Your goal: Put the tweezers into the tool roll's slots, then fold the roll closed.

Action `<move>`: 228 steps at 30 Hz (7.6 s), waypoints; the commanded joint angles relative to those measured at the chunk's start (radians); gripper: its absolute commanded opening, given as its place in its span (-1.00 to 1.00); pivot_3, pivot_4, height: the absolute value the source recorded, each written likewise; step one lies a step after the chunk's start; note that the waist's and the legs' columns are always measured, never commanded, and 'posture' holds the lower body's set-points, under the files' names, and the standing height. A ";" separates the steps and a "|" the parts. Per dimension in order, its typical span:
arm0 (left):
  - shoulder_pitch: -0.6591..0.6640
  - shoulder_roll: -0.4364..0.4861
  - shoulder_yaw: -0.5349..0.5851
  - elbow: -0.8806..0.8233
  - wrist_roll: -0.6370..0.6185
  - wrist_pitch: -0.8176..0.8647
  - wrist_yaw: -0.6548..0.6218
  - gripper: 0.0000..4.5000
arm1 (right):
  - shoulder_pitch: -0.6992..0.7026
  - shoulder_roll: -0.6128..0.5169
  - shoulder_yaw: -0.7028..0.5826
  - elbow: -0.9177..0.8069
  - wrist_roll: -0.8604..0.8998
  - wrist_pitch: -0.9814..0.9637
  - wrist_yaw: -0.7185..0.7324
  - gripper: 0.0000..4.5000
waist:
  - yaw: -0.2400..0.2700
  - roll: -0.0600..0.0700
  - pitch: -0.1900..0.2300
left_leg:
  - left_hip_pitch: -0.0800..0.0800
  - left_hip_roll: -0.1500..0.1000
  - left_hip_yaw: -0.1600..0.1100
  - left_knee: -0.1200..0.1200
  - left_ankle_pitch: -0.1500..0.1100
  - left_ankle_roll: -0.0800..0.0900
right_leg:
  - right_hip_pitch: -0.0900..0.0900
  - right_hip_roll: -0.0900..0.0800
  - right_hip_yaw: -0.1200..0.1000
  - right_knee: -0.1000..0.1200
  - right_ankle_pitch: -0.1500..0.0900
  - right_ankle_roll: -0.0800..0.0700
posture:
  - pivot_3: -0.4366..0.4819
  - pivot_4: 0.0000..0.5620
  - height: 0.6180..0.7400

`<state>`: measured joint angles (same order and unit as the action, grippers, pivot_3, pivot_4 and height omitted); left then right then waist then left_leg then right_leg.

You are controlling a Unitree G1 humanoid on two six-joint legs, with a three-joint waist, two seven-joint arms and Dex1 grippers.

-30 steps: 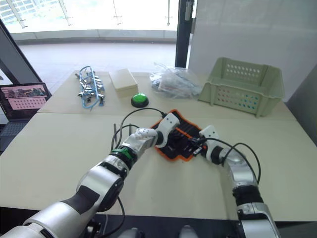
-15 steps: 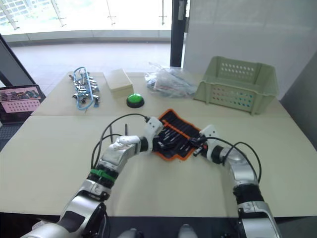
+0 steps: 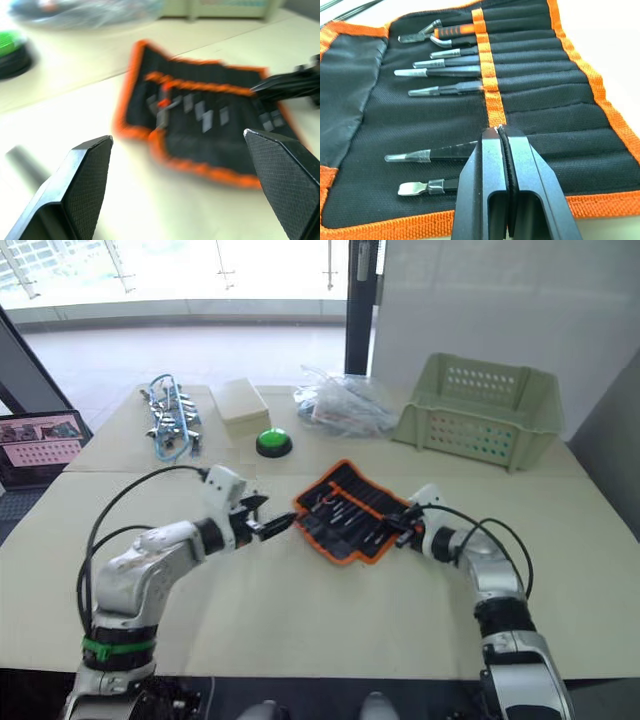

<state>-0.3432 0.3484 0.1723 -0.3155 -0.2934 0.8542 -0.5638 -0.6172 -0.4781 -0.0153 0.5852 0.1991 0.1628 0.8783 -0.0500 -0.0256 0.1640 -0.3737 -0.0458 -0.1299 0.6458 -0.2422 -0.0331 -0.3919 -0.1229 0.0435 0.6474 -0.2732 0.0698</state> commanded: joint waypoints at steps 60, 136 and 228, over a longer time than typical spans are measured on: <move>0.132 -0.271 0.013 0.170 0.090 -0.398 0.589 0.98 | -0.073 0.033 0.010 0.225 -0.050 -0.161 0.033 -1.00 | 0.010 0.000 -0.001 | 0.004 0.008 0.004 0.000 -0.002 0.002 | 0.005 0.008 0.000 -0.004 0.003 -0.004 | -0.05 -0.47 1.00; -0.137 -0.359 0.049 0.421 0.115 -0.274 0.728 -0.87 | -0.011 -0.006 -0.003 0.077 -0.040 -0.077 0.003 -1.00 | 0.037 0.001 -0.001 | 0.003 0.009 0.004 0.000 0.000 -0.001 | 0.004 0.009 0.000 -0.004 0.003 -0.004 | -0.05 -0.47 1.00; -0.177 -0.396 0.016 0.261 0.275 0.180 0.901 -0.99 | 0.009 -0.028 0.005 0.024 -0.038 -0.050 0.011 -1.00 | 0.034 0.002 -0.002 | 0.002 0.009 0.004 0.000 0.001 -0.002 | 0.004 0.009 0.000 -0.005 0.003 -0.004 | -0.05 -0.47 1.00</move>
<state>-0.5494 -0.0503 0.1577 -0.0744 -0.0286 1.0222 0.3316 -0.6085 -0.4975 -0.0081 0.6077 0.1702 0.1008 0.8938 -0.0158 -0.0232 0.1621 -0.3712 -0.0372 -0.1258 0.6456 -0.2416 -0.0353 -0.3878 -0.1142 0.0437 0.6424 -0.2704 0.0657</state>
